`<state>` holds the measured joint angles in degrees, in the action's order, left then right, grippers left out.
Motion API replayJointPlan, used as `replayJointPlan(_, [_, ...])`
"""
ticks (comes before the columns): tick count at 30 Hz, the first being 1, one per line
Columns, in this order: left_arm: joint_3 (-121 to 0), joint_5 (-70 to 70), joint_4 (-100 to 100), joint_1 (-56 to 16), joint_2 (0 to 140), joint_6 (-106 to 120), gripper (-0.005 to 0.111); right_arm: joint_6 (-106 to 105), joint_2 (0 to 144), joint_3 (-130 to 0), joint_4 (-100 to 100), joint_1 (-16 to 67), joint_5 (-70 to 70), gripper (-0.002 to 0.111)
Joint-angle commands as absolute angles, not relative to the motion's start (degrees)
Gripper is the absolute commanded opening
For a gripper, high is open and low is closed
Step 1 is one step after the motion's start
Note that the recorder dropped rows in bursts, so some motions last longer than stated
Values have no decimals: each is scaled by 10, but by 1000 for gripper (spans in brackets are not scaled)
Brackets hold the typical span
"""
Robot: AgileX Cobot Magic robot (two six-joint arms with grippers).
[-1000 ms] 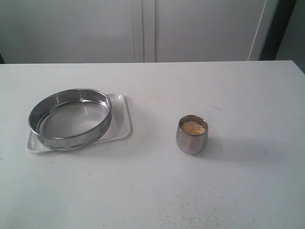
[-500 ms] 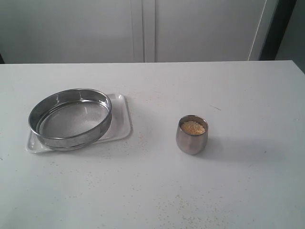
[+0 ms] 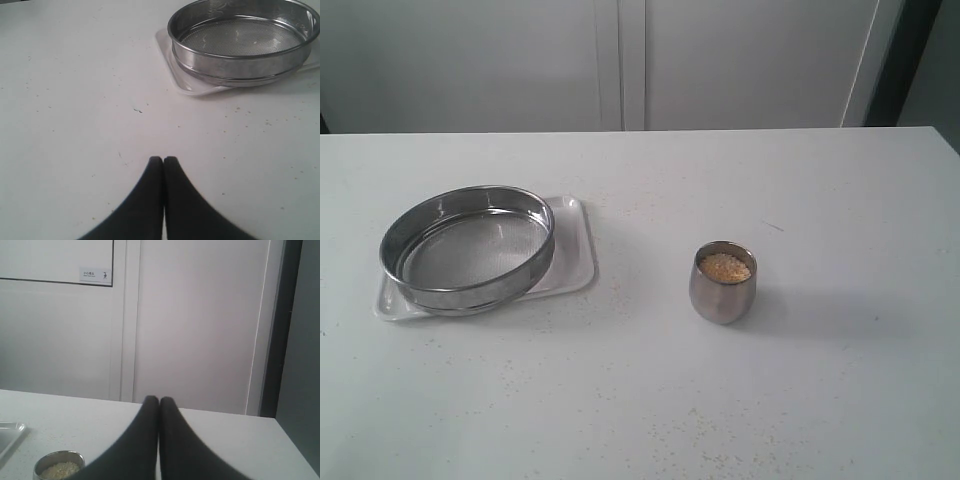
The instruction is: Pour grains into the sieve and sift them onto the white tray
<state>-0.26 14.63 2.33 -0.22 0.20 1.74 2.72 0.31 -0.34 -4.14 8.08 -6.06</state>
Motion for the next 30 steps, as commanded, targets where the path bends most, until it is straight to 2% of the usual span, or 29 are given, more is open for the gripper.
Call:
replayJointPlan(1, [0, 146, 27, -1, 0, 17, 0, 22, 0, 0, -44, 78, -70, 0])
replayJointPlan(22, [0, 146, 27, -1, 0, 17, 0, 0, 0, -30, -44, 78, -121, 0])
replayJointPlan(30, [0, 146, 27, -1, 0, 17, 0, 0, 126, -108, -43, 78, -168, 0])
